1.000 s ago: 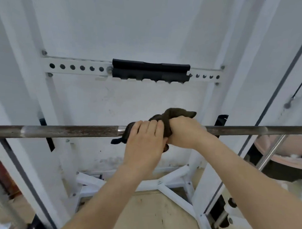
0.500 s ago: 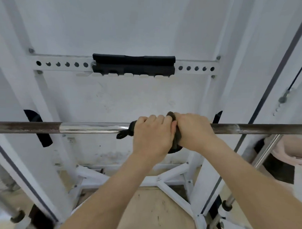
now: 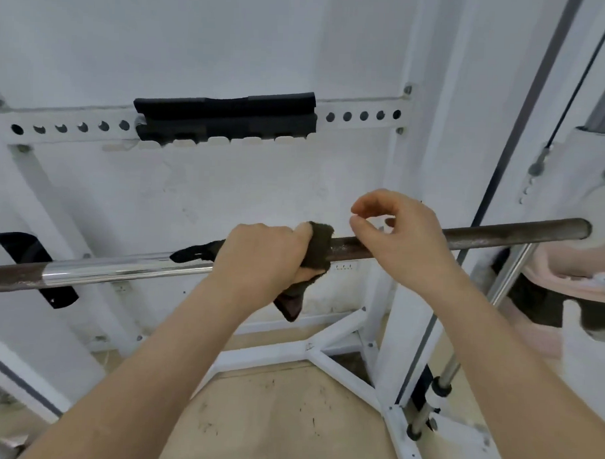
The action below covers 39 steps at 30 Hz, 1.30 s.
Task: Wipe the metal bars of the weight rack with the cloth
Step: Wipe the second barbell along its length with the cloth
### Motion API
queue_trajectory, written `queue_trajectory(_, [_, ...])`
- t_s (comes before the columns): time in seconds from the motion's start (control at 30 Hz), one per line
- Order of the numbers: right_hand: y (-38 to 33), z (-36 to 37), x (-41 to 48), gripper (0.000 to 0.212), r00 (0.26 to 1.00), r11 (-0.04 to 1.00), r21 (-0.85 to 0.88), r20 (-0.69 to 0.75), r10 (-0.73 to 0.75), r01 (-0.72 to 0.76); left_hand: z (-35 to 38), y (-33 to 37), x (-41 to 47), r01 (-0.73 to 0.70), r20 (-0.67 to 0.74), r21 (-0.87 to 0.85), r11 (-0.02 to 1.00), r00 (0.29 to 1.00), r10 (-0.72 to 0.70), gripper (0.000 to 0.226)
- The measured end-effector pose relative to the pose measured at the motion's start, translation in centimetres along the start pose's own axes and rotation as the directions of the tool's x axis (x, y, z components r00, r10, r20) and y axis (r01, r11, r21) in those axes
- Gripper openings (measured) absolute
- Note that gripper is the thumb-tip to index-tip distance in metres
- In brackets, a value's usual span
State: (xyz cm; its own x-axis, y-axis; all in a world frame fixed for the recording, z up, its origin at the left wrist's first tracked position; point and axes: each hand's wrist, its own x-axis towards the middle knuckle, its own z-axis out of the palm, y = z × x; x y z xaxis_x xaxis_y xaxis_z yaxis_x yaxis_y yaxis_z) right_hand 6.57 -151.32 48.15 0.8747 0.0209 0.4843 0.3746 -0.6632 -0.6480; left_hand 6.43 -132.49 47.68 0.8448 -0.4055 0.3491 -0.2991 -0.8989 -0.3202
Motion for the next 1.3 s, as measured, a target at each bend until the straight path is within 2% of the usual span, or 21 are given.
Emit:
queue_trajectory(0.1, [3.5, -2.2, -1.0, 0.023, 0.973, 0.958, -0.247, -0.210, 0.095, -0.147, 0.3, 0.2, 0.0, -0.067, -0.028, 0.044, 0.997, 0.997, 0.068, 0.058])
queue_trajectory(0.17, [4.8, -3.1, -1.5, 0.034, 0.975, 0.912, -0.373, -0.195, 0.105, -0.172, 0.0, 1.0, 0.4, -0.083, -0.059, 0.030, 0.996, 0.995, 0.084, 0.059])
queue_trajectory(0.23, [5.3, -3.2, -1.7, 0.039, 0.988, 0.904, -0.410, -0.141, 0.068, -0.121, -0.1, 2.7, 1.3, -0.090, -0.110, 0.002, 0.996, 0.990, 0.089, 0.057])
queue_trajectory(0.3, [5.0, -3.4, -1.7, 0.033, 0.986, 0.937, -0.320, -0.133, 0.101, -0.139, -0.1, 5.2, 2.6, -0.099, -0.163, -0.048, 0.994, 0.983, 0.090, 0.052])
queue_trajectory(0.37, [4.8, -4.1, -1.7, 0.028, 0.974, 0.974, -0.115, -0.138, 0.180, -0.197, 0.0, 7.7, 4.1, -0.112, -0.180, -0.093, 0.989, 0.979, 0.094, 0.043])
queue_trajectory(0.43, [4.9, -5.0, -1.8, 0.026, 0.958, 0.976, 0.040, -0.184, 0.220, -0.216, 0.1, 9.5, 5.3, -0.135, -0.196, -0.107, 0.985, 0.974, 0.112, 0.034])
queue_trajectory(0.53, [5.8, -5.7, -1.8, 0.026, 0.926, 0.963, 0.157, -0.279, 0.256, -0.219, 0.2, 11.2, 6.4, -0.145, -0.234, -0.125, 0.981, 0.966, 0.113, 0.035])
queue_trajectory(0.67, [8.8, -7.1, -1.8, 0.028, 0.886, 0.959, 0.144, -0.368, 0.283, -0.246, -0.7, 14.8, 8.6, -0.179, -0.238, -0.146, 0.973, 0.961, 0.141, 0.043])
queue_trajectory(0.8, [12.4, -9.7, -1.8, 0.038, 0.832, 0.957, 0.148, -0.473, 0.291, -0.250, -1.8, 20.3, 11.6, -0.171, -0.170, -0.170, 0.970, 0.975, 0.142, 0.023])
queue_trajectory(0.93, [15.0, -12.4, -2.9, 0.047, 0.828, 0.994, 0.051, -0.549, 0.113, -0.101, -2.7, 25.7, 14.9, -0.140, -0.107, -0.175, 0.975, 0.987, 0.122, 0.026])
queue_trajectory(1.0, [16.0, -13.2, -3.3, 0.048, 0.841, 0.998, 0.052, -0.538, 0.061, -0.039, -2.7, 27.7, 16.0, -0.129, -0.098, -0.166, 0.978, 0.989, 0.114, 0.024])
queue_trajectory(1.1, [16.1, -13.9, -3.5, 0.050, 0.885, 0.997, 0.066, -0.462, 0.055, -0.028, -3.1, 28.7, 16.5, -0.118, -0.113, -0.089, 0.989, 0.988, 0.108, 0.025])
queue_trajectory(1.2, [14.4, -13.8, -5.8, 0.046, 0.924, 0.972, -0.203, -0.337, -0.181, 0.117, -3.1, 28.3, 16.1, -0.120, -0.071, -0.088, 0.989, 0.991, 0.114, 0.027])
queue_trajectory(1.23, [14.1, -13.9, -6.8, 0.047, 0.934, 0.968, -0.205, -0.295, -0.203, 0.145, -2.9, 28.2, 16.0, -0.138, -0.106, -0.111, 0.984, 0.986, 0.127, 0.032])
queue_trajectory(1.3, [13.8, -14.4, -7.7, 0.046, 0.960, 0.997, -0.044, -0.270, -0.075, 0.065, -2.0, 28.1, 15.5, -0.159, -0.179, -0.186, 0.970, 0.976, 0.125, 0.047])
